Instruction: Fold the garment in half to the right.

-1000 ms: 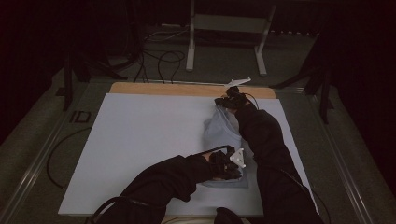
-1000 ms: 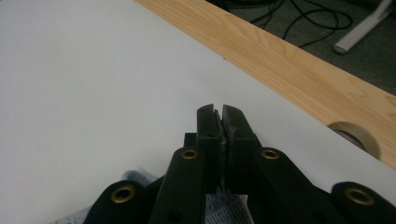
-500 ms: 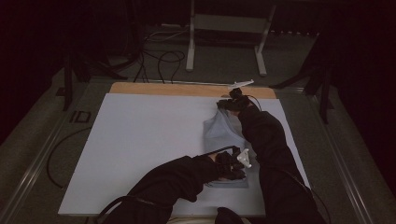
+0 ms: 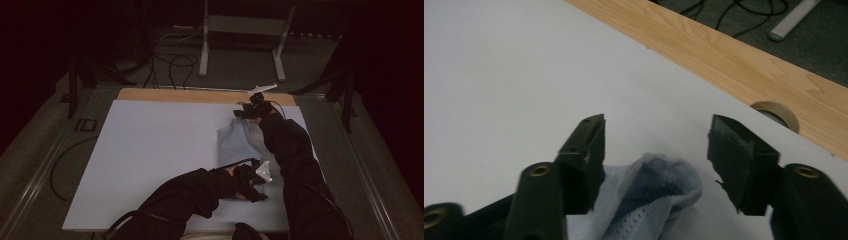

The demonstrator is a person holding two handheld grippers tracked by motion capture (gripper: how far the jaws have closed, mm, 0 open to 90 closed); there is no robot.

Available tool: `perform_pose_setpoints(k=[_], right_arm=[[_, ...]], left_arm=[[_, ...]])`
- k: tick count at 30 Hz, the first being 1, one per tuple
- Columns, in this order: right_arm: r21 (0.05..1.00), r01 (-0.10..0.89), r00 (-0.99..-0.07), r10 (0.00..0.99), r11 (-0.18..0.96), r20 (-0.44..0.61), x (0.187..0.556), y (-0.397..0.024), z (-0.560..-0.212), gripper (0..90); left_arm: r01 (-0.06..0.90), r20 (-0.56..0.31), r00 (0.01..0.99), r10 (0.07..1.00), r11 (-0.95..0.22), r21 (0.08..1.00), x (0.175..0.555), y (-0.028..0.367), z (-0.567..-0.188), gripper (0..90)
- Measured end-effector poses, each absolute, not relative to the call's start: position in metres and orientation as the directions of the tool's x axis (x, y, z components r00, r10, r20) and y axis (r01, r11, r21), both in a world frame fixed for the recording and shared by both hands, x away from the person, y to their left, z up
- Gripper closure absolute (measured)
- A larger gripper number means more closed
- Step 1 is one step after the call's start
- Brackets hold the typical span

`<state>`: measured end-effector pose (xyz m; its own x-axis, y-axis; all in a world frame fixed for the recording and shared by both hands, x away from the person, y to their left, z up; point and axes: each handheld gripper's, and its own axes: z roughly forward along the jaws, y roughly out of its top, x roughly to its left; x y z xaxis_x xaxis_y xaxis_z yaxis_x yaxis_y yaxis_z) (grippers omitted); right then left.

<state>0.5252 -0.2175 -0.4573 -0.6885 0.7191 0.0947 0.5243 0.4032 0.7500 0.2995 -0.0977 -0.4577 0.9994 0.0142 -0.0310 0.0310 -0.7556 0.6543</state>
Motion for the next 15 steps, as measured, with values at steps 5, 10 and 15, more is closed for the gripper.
perform_pose_setpoints(k=[5, 10, 15], right_arm=[[0.72, 0.562, -0.649, 0.756, 0.406, 0.08, 0.521, -0.215, -0.455, 31.0], [0.703, 0.585, -0.617, 0.785, 0.404, 0.063, 0.513, -0.211, -0.452, 30.7], [0.69, 0.609, -0.588, 0.807, 0.39, 0.063, 0.511, -0.209, -0.45, 30.7]], left_arm=[[0.06, -0.028, 0.998, 0.056, -0.735, 0.676, 0.298, -0.082, -0.45, 28.8], [0.105, -0.054, 0.994, 0.093, -0.717, 0.689, 0.297, -0.059, -0.448, 10.9], [0.133, -0.049, 0.989, 0.139, -0.697, 0.704, 0.295, -0.037, -0.447, 0.4]])
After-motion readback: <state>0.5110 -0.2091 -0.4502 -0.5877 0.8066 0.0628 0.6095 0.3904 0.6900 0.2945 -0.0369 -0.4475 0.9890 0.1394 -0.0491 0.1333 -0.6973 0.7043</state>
